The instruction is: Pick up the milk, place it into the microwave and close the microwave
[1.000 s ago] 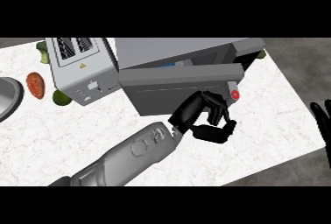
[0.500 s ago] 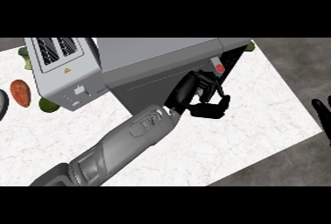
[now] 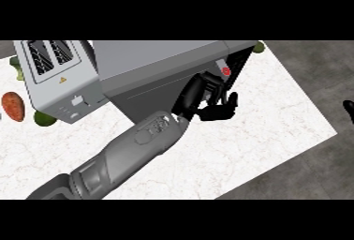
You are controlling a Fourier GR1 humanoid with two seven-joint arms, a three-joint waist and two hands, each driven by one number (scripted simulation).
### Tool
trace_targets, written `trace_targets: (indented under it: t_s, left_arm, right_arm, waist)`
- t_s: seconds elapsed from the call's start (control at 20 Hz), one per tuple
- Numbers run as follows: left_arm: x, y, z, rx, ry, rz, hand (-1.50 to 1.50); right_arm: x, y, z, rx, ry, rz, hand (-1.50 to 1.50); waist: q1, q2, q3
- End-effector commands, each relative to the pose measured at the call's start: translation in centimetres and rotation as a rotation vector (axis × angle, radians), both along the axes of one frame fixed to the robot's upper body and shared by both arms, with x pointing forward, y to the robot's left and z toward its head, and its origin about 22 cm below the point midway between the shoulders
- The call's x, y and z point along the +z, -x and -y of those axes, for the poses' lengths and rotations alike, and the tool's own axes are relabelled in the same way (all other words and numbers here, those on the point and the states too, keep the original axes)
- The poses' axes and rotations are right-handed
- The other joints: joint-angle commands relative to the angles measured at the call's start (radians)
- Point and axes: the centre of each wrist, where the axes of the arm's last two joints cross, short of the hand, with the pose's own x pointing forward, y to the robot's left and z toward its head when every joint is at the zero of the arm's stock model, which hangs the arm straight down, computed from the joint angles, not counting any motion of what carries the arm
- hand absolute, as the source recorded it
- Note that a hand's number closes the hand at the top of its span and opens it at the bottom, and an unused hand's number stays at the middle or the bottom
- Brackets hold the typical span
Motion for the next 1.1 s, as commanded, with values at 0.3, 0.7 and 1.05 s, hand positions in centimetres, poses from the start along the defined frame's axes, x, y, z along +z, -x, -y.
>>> trace_targets:
  t_s: [0.3, 0.7, 1.05]
  left_arm:
    - [2.5, -0.1, 2.7, -0.014, 0.032, 0.051, 1.50]
    - [2.3, 0.1, 2.9, 0.008, 0.033, 0.059, 1.50]
    - [2.1, 0.2, 2.8, 0.037, 0.037, 0.076, 1.50]
  right_arm:
    - [1.6, -0.4, 1.2, -0.010, 0.037, 0.004, -1.50]
    - [3.2, -1.0, 2.1, -0.021, 0.073, 0.028, -1.50]
    - [3.5, -1.2, 2.2, 0.017, 0.061, 0.016, -1.50]
  waist:
    - [-0.043, 0.009, 0.003]
    - [-0.049, 0.017, 0.005]
    - [-0.064, 0.023, 0.006]
